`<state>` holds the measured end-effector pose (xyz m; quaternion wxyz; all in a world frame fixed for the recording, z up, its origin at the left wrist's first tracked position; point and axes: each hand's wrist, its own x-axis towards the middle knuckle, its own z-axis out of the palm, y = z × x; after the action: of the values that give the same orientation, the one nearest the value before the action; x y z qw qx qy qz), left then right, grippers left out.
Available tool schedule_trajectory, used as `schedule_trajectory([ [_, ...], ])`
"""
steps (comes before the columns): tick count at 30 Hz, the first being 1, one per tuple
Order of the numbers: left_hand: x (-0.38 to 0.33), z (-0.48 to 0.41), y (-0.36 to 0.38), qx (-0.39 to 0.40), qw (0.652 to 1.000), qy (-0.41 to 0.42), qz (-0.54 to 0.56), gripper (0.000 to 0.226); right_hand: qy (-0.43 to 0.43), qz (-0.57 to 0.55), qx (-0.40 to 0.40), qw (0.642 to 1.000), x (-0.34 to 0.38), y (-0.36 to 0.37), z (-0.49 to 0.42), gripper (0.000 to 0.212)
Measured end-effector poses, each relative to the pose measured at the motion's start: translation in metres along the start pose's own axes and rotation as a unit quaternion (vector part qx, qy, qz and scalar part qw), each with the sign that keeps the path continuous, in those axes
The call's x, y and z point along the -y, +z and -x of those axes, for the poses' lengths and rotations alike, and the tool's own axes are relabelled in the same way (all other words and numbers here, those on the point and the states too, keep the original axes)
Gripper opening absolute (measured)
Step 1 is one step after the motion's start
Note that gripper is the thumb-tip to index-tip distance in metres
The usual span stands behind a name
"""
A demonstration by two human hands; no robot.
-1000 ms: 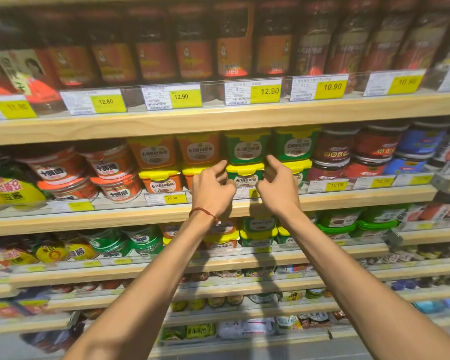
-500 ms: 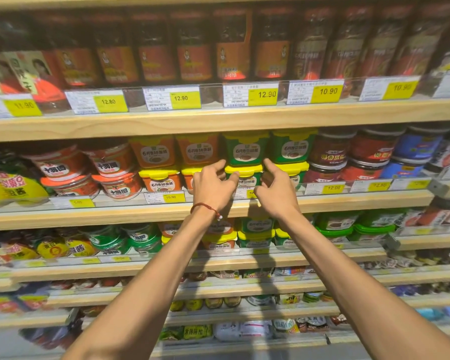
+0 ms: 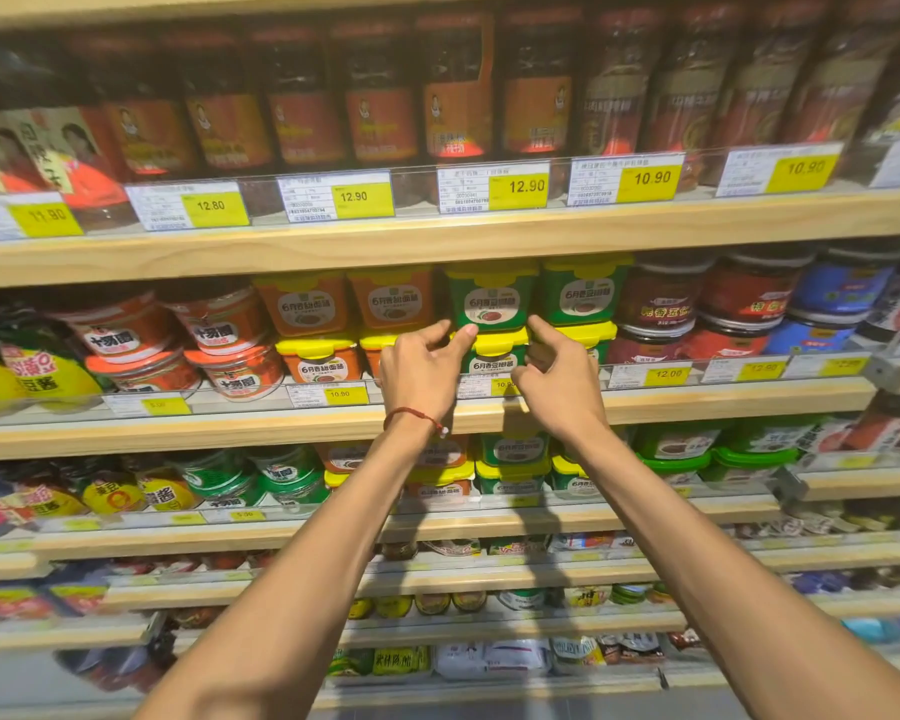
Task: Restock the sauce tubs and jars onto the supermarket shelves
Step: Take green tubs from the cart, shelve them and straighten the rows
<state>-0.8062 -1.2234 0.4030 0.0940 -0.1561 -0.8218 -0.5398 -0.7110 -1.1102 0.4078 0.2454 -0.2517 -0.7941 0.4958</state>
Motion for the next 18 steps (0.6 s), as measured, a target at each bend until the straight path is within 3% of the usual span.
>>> schedule_trajectory([
  [18, -0.0033, 0.0094, -0.0007, -0.010, 1.000, 0.022, -0.012, 0.043, -0.009, -0.003, 0.007, 1.000, -0.0043, -0.0006, 0.0012, 0.076],
])
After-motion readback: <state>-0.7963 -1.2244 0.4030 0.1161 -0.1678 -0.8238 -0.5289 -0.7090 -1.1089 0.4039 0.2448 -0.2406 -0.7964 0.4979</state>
